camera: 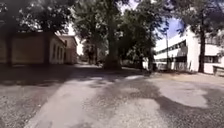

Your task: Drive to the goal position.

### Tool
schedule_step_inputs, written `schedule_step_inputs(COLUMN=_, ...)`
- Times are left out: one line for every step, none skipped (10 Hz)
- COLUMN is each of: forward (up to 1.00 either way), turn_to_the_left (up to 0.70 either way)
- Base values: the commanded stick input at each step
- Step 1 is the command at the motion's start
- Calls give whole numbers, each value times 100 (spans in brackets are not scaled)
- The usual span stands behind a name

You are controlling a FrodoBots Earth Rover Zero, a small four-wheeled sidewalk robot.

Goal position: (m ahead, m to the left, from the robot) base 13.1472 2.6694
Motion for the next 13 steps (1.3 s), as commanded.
schedule_step_inputs(forward=70, turn_to_the_left=0)
schedule_step_inputs(forward=70, turn_to_the_left=0)
schedule_step_inputs(forward=70, turn_to_the_left=0)
schedule_step_inputs(forward=70, turn_to_the_left=0)
schedule_step_inputs(forward=70, turn_to_the_left=0)
schedule_step_inputs(forward=70, turn_to_the_left=0)
schedule_step_inputs(forward=70, turn_to_the_left=0)
schedule_step_inputs(forward=70, turn_to_the_left=0)
schedule_step_inputs(forward=70, turn_to_the_left=0)
schedule_step_inputs(forward=70, turn_to_the_left=0)
schedule_step_inputs(forward=70, turn_to_the_left=0)
schedule_step_inputs(forward=70, turn_to_the_left=0)
schedule_step_inputs(forward=70, turn_to_the_left=-27)
